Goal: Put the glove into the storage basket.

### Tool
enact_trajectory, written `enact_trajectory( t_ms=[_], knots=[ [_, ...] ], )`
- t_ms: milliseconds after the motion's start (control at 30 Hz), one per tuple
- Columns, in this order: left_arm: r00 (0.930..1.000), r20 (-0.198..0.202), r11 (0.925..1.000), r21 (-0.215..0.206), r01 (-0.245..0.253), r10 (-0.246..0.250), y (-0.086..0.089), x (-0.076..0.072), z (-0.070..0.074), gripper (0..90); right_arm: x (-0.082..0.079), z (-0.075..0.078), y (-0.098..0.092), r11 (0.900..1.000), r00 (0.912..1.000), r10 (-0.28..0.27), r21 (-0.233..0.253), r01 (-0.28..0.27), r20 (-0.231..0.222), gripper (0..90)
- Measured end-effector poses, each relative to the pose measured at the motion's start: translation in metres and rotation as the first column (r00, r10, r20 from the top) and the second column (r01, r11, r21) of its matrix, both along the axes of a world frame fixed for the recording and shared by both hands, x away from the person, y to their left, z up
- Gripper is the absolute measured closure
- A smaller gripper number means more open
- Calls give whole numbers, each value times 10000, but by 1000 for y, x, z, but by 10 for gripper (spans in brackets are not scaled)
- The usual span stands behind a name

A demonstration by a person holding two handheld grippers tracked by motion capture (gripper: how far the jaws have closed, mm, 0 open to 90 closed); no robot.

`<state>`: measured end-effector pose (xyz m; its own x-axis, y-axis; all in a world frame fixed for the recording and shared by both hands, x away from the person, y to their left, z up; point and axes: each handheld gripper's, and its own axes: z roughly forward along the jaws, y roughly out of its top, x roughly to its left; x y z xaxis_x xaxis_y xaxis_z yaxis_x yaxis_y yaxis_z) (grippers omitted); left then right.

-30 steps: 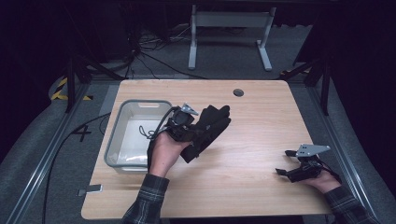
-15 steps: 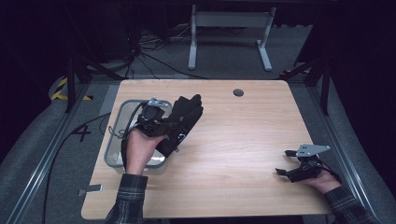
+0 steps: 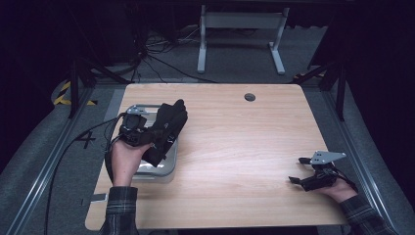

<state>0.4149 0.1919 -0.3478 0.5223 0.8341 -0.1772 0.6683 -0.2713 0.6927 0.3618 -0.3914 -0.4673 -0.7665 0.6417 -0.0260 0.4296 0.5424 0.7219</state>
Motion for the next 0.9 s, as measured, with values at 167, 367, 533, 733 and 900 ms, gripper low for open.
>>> enact_trajectory(
  t_ms=[167, 367, 533, 733, 900],
  knots=[
    [9986, -401, 9994, -41, -337, 335, 8, 9, -19, 713, 0, 0, 0, 10000, 10000, -7, 1, 7, 4, 105],
    [9957, -671, 9980, 6, -636, 635, 17, 14, -29, 713, 0, 0, 0, 10000, 10000, -30, 19, 30, 3, 105],
    [9923, -956, 9969, 73, -788, 792, 22, 19, -38, 714, 0, 0, 0, 10000, 10000, -35, 12, 35, 4, 105],
    [9848, -1457, 9955, 176, -932, 948, 25, 28, -53, 713, 0, 0, 0, 10000, 10000, -38, 19, 38, -5, 105],
    [9818, -1605, 9944, 443, -959, 1018, 23, 33, -60, 683, 0, 0, 0, 10000, 10000, -36, 20, 36, -5, 105]
  ],
)
